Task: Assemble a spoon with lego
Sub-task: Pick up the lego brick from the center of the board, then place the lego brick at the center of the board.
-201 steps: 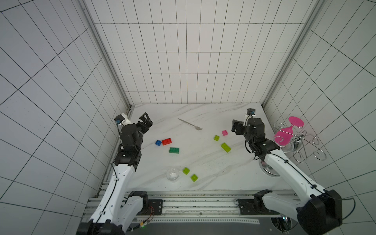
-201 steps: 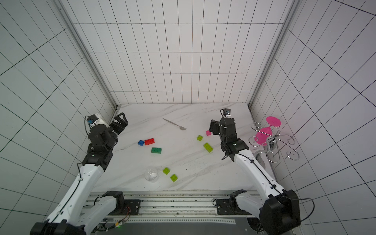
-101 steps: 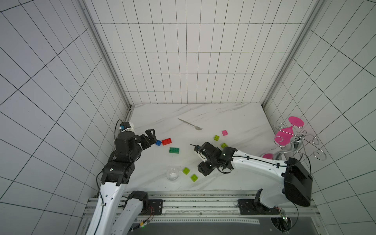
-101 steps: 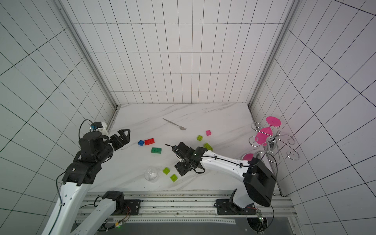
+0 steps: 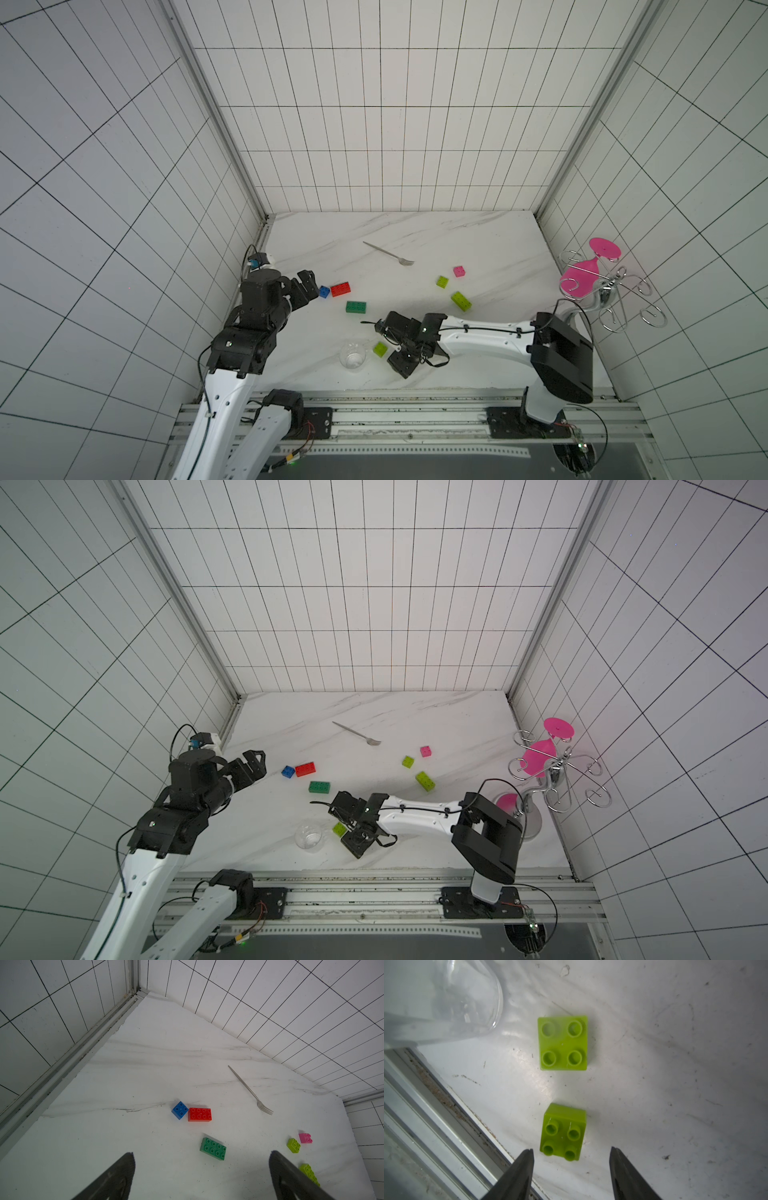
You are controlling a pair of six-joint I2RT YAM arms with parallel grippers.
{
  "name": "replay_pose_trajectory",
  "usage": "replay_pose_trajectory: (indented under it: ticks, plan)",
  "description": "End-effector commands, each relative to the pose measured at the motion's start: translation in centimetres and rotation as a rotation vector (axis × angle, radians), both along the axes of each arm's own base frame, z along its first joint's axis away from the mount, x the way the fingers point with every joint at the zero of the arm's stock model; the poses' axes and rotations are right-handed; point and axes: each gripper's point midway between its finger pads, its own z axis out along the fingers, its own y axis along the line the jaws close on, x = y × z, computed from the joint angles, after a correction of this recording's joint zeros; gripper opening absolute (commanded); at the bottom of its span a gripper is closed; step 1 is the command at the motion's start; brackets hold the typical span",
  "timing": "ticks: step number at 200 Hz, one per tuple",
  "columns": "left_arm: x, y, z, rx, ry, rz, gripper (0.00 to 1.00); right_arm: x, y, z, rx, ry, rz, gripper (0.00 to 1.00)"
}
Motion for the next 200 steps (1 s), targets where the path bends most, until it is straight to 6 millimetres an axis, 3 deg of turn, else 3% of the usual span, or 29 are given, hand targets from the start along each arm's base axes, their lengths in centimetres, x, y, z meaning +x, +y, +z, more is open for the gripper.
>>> replay_pose_trajectory:
  ticks: [1, 58, 97, 120, 146, 177, 200]
  plan:
    - [-0.3, 0.3, 1.1, 0.022, -0.026, 0.005, 0.99, 0.6, 1.0, 0.1, 0.002, -0.015, 0.003, 0.59]
    - [-0.4, 0.1, 1.1, 0.024, -0.027, 0.0, 0.99, 0.6, 1.6, -1.0, -0.015, 0.004, 0.0, 0.45]
    - [-0.5, 0.1, 1.0, 0.026, -0.028, -0.003, 0.99, 2.7, 1.4, 0.2, -0.003, -0.049, -0.053, 0.31]
    - [-0.6, 0.0, 1.0, 0.027, -0.028, -0.005, 0.99, 5.6, 1.1, 1.7, 0.017, -0.083, -0.103, 0.29]
    - [-0.5, -0.1, 1.0, 0.025, -0.03, -0.01, 0.99, 10.5, -0.1, 2.9, 0.012, -0.128, -0.198, 0.28]
    - [-0.6, -0.3, 0.8, 0.027, -0.027, -0.016, 0.99, 16.0, -1.3, 2.9, -0.005, -0.15, -0.3, 0.27]
    - [-0.6, -0.4, 0.8, 0.027, -0.028, -0.022, 0.99, 18.4, -1.8, 2.2, -0.024, -0.138, -0.346, 0.27]
